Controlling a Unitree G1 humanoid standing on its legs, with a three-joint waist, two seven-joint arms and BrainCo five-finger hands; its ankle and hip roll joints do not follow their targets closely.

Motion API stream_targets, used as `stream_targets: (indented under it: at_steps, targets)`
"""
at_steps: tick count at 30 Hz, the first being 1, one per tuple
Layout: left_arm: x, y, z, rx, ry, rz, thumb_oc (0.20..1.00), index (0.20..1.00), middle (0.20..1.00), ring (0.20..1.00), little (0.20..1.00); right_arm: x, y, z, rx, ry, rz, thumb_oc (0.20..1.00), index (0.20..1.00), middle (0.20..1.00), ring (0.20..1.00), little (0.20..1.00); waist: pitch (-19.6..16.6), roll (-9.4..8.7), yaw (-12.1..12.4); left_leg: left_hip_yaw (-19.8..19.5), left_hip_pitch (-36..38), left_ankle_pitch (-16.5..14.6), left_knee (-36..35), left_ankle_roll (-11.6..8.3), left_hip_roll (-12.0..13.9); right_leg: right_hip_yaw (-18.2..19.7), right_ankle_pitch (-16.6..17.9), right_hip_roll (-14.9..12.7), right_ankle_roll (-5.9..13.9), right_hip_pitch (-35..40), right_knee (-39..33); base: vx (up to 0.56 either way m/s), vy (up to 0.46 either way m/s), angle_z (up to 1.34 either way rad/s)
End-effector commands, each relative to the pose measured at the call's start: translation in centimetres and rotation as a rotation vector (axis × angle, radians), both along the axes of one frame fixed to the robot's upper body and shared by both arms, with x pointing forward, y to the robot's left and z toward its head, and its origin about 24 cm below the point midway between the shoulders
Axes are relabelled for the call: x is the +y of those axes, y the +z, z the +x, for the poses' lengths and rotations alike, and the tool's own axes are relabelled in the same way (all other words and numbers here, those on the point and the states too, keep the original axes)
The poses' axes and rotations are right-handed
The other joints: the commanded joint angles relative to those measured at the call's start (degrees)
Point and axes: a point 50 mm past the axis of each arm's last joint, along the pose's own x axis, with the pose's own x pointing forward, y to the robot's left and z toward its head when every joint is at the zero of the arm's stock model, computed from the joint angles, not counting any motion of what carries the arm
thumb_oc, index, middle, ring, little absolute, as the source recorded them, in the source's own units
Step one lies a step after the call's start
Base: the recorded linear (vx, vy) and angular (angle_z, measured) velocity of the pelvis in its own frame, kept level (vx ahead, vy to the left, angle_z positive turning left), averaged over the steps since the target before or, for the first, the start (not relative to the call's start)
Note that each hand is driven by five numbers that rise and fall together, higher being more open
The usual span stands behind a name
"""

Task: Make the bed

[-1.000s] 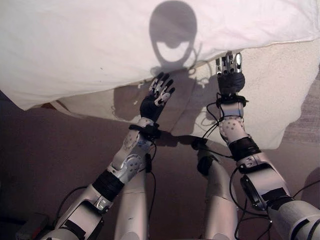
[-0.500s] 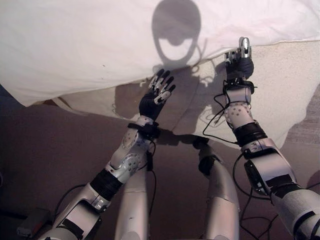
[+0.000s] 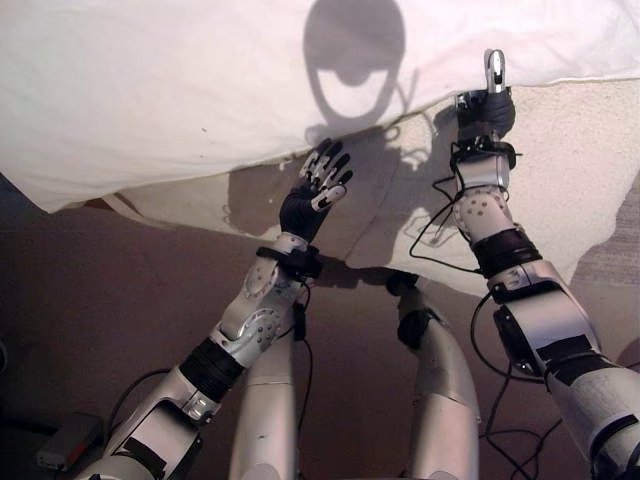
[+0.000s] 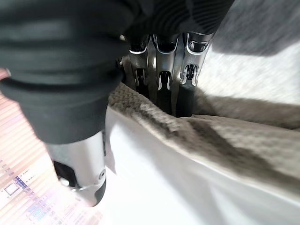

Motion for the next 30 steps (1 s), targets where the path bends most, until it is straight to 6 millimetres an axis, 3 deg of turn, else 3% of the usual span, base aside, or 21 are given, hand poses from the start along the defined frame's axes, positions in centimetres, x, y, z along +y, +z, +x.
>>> stream_targets:
  at_steps: [1, 7, 13, 14, 15, 22, 30]
  targets:
    - [-0.9, 1.4, -2.5, -0.121, -0.098, -0.013, 1.000, 1.000, 1.000, 1.000, 1.000, -2.2, 5.8, -1.3, -0.148, -0.105, -0.090, 1.000, 1.000, 1.000, 1.000, 1.000, -0.97, 0.37, 1.23, 1.97, 2.47, -7.71, 1.80, 1.36, -1.96, 2.25, 5.88, 3.30, 2.95, -1.12, -3.94, 0.00, 0.000, 0.00]
    - [-1.0, 1.2, -2.6, -0.116, -0.109, -0.006, 1.000, 1.000, 1.000, 1.000, 1.000, -2.9, 6.9, -1.1, -0.119, -0.142, -0.113, 1.000, 1.000, 1.000, 1.000, 1.000, -0.97, 0.16, 1.09, 2.06, 2.50, -7.77, 1.69, 1.31, -1.87, 2.53, 5.93, 3.54, 2.92, -1.14, -4.15, 0.00, 0.000, 0.00]
    - [-1.1, 1.4, -2.6, -0.115, -0.097, -0.005, 1.000, 1.000, 1.000, 1.000, 1.000, -2.0, 8.0, -1.4, -0.133, -0.161, -0.032, 1.000, 1.000, 1.000, 1.000, 1.000, -0.97, 0.07, 0.63, 2.10, 2.56, -7.82, 1.58, 1.32, -1.98, 2.81, 6.00, 3.88, 2.94, -1.24, -4.37, 0.00, 0.000, 0.00]
    - [-1.1, 1.5, -2.6, -0.115, -0.094, -0.009, 1.000, 1.000, 1.000, 1.000, 1.000, -1.8, 8.1, -1.4, -0.142, -0.157, -0.023, 0.715, 0.715, 0.715, 0.715, 0.715, -0.97, 0.06, 0.54, 2.12, 2.53, -7.84, 1.65, 1.35, -1.95, 2.77, 5.97, 3.87, 2.94, -1.27, -4.33, 0.00, 0.000, 0.00]
    - [-1.0, 1.5, -2.5, -0.110, -0.087, -0.008, 1.000, 1.000, 1.000, 1.000, 1.000, -1.4, 8.1, -1.6, -0.153, -0.154, -0.013, 0.200, 0.200, 0.200, 0.200, 0.200, -0.97, 0.04, 0.41, 2.11, 2.49, -7.88, 1.78, 1.38, -1.94, 2.82, 5.94, 3.94, 2.91, -1.31, -4.25, 0.00, 0.000, 0.00]
    - [-1.4, 1.8, -2.3, -0.084, -0.096, -0.078, 1.000, 1.000, 1.000, 1.000, 1.000, 1.6, 7.5, -3.4, -0.283, -0.085, -0.029, 0.200, 0.200, 0.200, 0.200, 0.200, -0.97, -0.92, -0.88, 2.56, 2.42, -7.84, 2.02, 1.44, -1.66, 2.93, 5.93, 4.00, 2.64, -1.59, -4.09, 0.00, 0.000, 0.00]
    - [-5.6, 2.2, -2.9, 0.033, -0.336, -0.232, 1.000, 1.000, 1.000, 1.000, 1.000, 3.9, 5.2, -5.5, -0.363, -0.002, -0.074, 0.200, 0.200, 0.200, 0.200, 0.200, -0.97, -3.14, -3.34, 2.66, 2.19, -7.84, 2.54, 1.59, -1.32, 2.82, 6.24, 4.10, 2.60, -1.93, -4.05, 0.00, 0.000, 0.00]
